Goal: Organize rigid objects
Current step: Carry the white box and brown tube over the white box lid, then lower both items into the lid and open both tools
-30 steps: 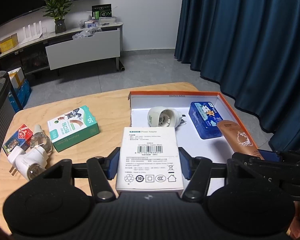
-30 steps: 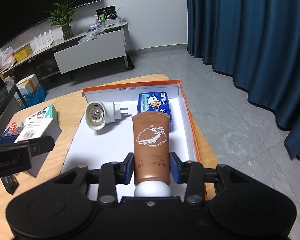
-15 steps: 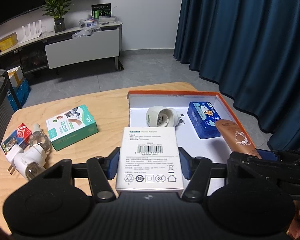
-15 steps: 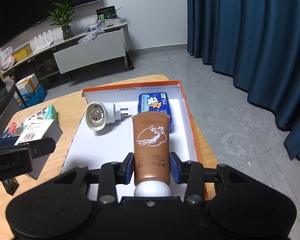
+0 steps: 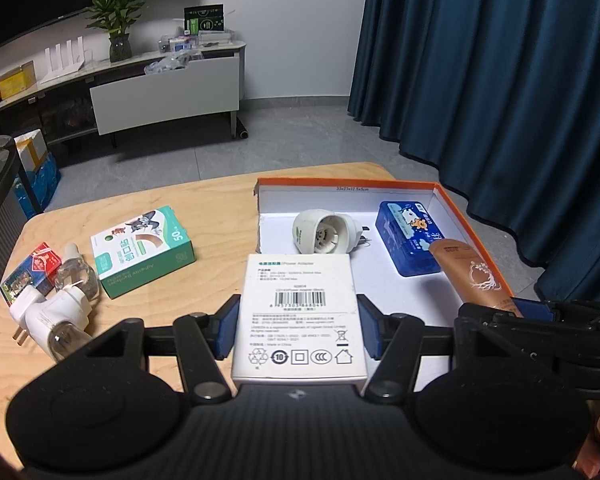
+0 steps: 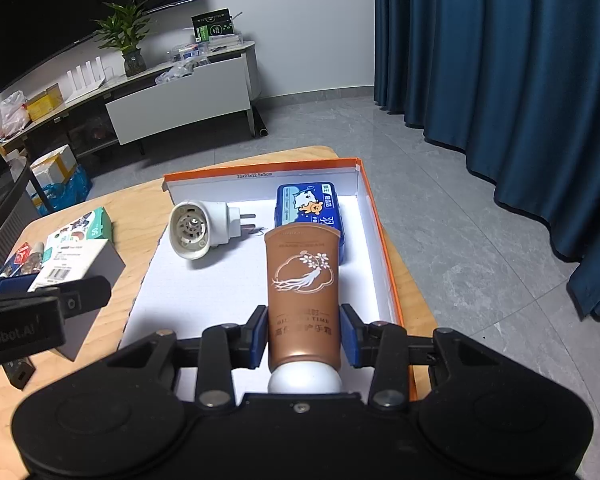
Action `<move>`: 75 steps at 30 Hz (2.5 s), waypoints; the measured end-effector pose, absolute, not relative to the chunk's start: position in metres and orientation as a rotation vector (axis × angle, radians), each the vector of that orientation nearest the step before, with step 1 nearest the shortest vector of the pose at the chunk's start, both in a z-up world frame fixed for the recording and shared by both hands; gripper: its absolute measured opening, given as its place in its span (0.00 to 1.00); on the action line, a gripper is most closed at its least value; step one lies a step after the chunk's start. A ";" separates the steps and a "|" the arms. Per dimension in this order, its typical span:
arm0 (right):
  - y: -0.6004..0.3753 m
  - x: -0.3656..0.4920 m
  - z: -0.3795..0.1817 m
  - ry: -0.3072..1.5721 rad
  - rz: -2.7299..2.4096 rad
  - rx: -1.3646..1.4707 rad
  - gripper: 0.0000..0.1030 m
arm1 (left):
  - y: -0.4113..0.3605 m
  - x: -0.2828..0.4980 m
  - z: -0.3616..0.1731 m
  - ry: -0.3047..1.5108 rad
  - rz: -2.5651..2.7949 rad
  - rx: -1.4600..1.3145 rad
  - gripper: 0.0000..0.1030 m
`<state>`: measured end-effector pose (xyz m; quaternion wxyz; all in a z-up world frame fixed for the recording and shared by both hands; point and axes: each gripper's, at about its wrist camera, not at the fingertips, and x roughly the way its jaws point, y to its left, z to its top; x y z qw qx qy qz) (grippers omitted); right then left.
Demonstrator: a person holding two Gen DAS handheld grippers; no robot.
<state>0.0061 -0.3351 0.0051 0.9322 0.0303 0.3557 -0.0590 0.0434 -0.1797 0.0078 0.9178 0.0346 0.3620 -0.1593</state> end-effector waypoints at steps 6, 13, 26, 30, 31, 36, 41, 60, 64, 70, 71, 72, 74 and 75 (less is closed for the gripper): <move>-0.335 0.007 0.004 0.726 -0.122 0.062 0.44 | -0.181 0.043 0.007 0.743 -0.329 0.070 0.58; -0.335 0.007 0.005 0.727 -0.122 0.062 0.44 | -0.181 0.043 0.006 0.744 -0.332 0.067 0.58; -0.336 0.008 0.003 0.731 -0.123 0.062 0.44 | -0.182 0.044 0.006 0.745 -0.334 0.066 0.58; -0.337 0.010 0.001 0.736 -0.124 0.062 0.44 | -0.183 0.045 0.005 0.746 -0.335 0.066 0.58; -0.337 0.010 0.000 0.737 -0.125 0.062 0.44 | -0.183 0.045 0.005 0.746 -0.335 0.067 0.58; -0.337 0.011 -0.002 0.742 -0.126 0.062 0.44 | -0.184 0.046 0.002 0.750 -0.336 0.069 0.58; -0.337 0.012 -0.003 0.748 -0.127 0.062 0.44 | -0.185 0.047 0.001 0.753 -0.336 0.070 0.58; -0.340 0.020 -0.011 0.774 -0.132 0.068 0.45 | -0.192 0.049 -0.008 0.778 -0.344 0.084 0.58; -0.341 0.021 -0.013 0.777 -0.134 0.070 0.45 | -0.196 0.050 -0.010 0.785 -0.350 0.087 0.58; -0.343 0.024 -0.015 0.782 -0.142 0.069 0.45 | -0.200 0.056 -0.017 0.799 -0.363 0.089 0.58; -0.343 0.024 -0.016 0.784 -0.144 0.069 0.45 | -0.201 0.056 -0.018 0.801 -0.364 0.090 0.58; -0.343 0.024 -0.016 0.786 -0.144 0.068 0.45 | -0.202 0.057 -0.019 0.804 -0.367 0.090 0.58; -0.343 0.025 -0.018 0.793 -0.150 0.063 0.45 | -0.204 0.058 -0.022 0.809 -0.370 0.091 0.58; -0.343 0.025 -0.019 0.796 -0.153 0.061 0.46 | -0.205 0.058 -0.023 0.812 -0.371 0.093 0.58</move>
